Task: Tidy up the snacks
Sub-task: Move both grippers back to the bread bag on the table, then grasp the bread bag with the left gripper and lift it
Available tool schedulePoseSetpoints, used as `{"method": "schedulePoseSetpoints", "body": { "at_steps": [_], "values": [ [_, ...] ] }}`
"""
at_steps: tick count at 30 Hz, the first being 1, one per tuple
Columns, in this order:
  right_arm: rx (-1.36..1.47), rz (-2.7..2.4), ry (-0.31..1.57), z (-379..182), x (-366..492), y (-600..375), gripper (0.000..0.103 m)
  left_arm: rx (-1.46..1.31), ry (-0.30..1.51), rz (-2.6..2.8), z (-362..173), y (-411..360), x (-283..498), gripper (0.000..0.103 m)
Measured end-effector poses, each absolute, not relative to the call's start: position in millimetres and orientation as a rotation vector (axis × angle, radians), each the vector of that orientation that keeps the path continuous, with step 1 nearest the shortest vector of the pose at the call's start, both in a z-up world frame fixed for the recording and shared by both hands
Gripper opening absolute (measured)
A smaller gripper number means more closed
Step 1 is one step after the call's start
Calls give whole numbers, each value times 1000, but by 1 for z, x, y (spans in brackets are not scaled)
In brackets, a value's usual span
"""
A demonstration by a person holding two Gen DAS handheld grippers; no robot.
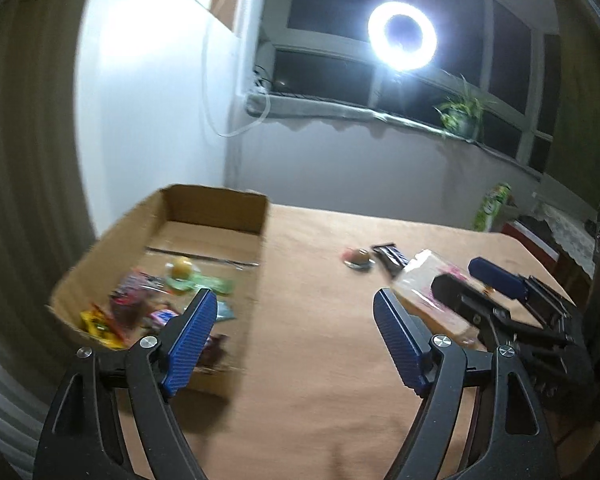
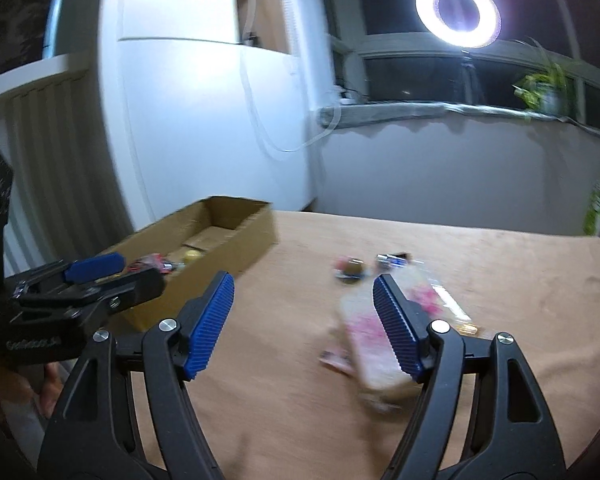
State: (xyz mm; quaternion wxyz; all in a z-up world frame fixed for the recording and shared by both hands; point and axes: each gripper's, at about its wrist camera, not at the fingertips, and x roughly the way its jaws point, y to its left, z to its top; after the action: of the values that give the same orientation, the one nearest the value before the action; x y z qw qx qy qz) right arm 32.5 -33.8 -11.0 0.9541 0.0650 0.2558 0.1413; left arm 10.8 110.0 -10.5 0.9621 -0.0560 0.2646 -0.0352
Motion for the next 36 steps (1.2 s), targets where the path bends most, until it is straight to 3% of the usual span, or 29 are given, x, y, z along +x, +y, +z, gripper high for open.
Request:
{"method": "schedulePoseSetpoints", "body": {
  "at_steps": [3, 14, 25, 27, 30, 32, 36],
  "values": [
    [174, 231, 535, -16, 33, -64, 88, -100, 560, -105, -16, 93, 14, 81],
    [305, 141, 662, -53, 47, -147, 88, -71, 678, -276, -46, 18, 31, 81],
    [348, 310, 722, -68, 62, -146, 88, -84, 761, -371, -76, -21, 56, 80],
    [342, 325, 731, -69, 64, -143, 76, -94, 765, -378, -79, -22, 58, 79],
    [333, 363, 748, -72, 67, -136, 59, -94, 762, -385, -81, -23, 60, 64],
    [321, 365, 749, -72, 67, -133, 57, -84, 761, -400, -82, -24, 59, 52],
    [321, 366, 746, -72, 66, -133, 55, -72, 749, -407, -82, -25, 57, 45]
  ]
}}
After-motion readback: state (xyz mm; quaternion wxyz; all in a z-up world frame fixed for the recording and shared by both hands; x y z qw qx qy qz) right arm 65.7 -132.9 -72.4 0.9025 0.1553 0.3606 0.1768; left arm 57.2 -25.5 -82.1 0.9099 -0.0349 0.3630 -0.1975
